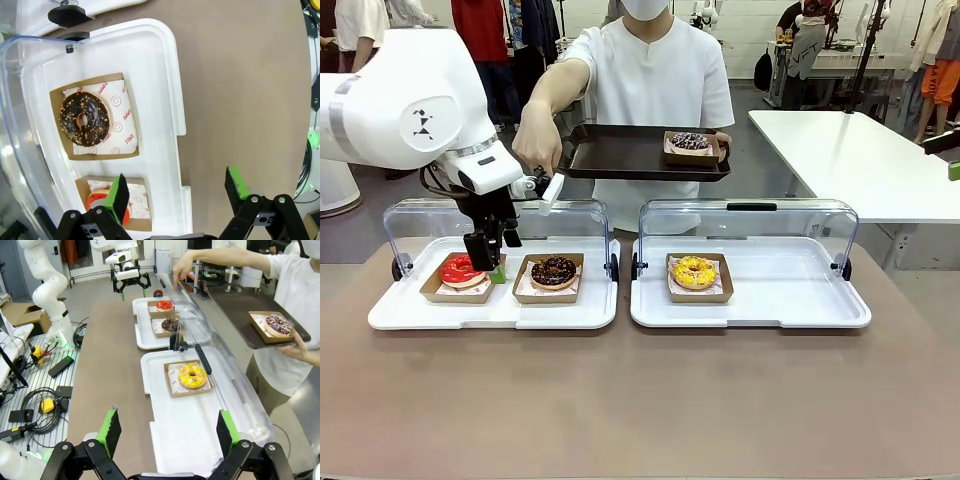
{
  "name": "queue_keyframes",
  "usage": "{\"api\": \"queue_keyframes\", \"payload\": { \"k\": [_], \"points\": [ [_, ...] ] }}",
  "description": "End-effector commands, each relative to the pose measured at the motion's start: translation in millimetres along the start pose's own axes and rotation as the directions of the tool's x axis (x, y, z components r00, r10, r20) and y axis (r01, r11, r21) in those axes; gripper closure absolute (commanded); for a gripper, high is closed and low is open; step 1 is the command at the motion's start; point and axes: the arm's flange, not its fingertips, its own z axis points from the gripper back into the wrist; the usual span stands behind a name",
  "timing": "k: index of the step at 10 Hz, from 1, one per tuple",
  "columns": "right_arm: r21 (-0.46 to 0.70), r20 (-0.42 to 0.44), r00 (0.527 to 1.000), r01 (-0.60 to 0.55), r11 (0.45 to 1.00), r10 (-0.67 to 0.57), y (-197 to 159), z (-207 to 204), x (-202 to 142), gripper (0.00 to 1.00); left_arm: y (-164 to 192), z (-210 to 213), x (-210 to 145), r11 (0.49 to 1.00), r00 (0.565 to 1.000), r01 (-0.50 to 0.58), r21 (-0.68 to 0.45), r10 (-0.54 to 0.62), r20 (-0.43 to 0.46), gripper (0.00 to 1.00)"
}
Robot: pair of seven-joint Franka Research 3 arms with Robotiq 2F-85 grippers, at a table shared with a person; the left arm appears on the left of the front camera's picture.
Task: Provide the desired donut to the person.
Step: Pick up and lift the Paper togo box containing the Donut pointed at by the person.
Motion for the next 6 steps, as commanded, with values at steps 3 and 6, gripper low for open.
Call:
{"api": "queue_keyframes", "payload": {
  "k": [3, 6],
  "points": [
    [-0.006, 0.000, 1.000, -0.001, 1.000, 0.001, 2.5, -1.6, 0.1, 0.00, 39.6, -36.6, 4.0, 0.999, 0.997, -0.039, -0.022, 0.038, -0.063, 0.00],
    [-0.006, 0.000, 1.000, -0.001, 1.000, 0.001, 2.5, -1.6, 0.1, 0.00, 53.3, -57.1, 4.1, 0.998, 0.994, -0.046, -0.045, 0.041, -0.101, 0.00]
  ]
}}
